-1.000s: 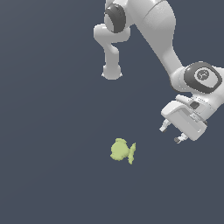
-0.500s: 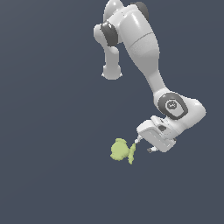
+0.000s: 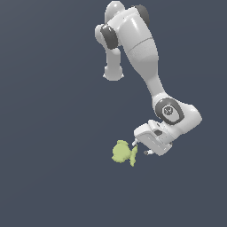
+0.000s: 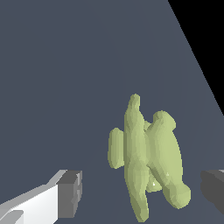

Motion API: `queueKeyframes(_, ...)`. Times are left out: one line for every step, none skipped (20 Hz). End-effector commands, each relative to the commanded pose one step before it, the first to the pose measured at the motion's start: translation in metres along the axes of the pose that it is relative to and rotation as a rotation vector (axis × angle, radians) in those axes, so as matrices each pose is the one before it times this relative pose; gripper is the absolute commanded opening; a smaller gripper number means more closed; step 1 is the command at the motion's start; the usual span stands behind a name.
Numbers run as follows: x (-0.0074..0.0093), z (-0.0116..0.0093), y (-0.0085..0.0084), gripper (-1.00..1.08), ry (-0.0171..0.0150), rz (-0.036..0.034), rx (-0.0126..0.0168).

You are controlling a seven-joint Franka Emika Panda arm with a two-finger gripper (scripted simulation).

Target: Pick up the object and move it to a goal position.

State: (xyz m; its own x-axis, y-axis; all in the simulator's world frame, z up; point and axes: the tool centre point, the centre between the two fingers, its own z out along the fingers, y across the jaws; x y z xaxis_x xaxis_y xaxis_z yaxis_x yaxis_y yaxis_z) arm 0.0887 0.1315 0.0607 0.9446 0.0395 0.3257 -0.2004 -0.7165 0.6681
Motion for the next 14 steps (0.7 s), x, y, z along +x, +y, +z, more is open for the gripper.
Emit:
queueKeyframes(-0.0021, 0.00551, 0.00238, 1.08, -0.00856, -0.0019, -0.00851)
queueKeyframes(0.00112, -0.00283, -0.0012, 1.08, 0.00456, 0.00127, 0.00463)
queueKeyframes(-0.00001, 0.00058, 0.00004, 1.08, 0.0, 0.0, 0.0)
queueKeyframes(-0.00005, 0.00173, 0.00011, 1.08, 0.0, 0.0, 0.0)
queueKeyframes(-0.00018, 0.00362, 0.00008, 1.08, -0.00085, -0.00022, -0.00081)
queueKeyframes(-0.00023, 0.00464, 0.00019, 1.08, -0.00073, -0.00017, -0.00063)
queueKeyframes(-0.00033, 0.00594, 0.00027, 1.08, -0.00093, -0.00018, -0.00073)
queueKeyframes(-0.00038, 0.00594, 0.00029, 1.08, -0.00096, -0.00016, -0.00069)
queueKeyframes(-0.00033, 0.00465, 0.00024, 1.08, -0.00081, -0.00011, -0.00054)
queueKeyframes(-0.0002, 0.00285, 0.0002, 1.08, 0.0, 0.0, 0.0)
queueKeyframes(-0.00021, 0.00237, 0.00009, 1.08, -0.00083, -0.0001, -0.00051)
queueKeyframes(-0.00004, 0.00057, 0.00004, 1.08, 0.0, 0.0, 0.0)
queueKeyframes(0.0, 0.0, 0.0, -1.0, 0.0, 0.0, 0.0)
queueKeyframes(0.0, 0.0, 0.0, -1.0, 0.0, 0.0, 0.0)
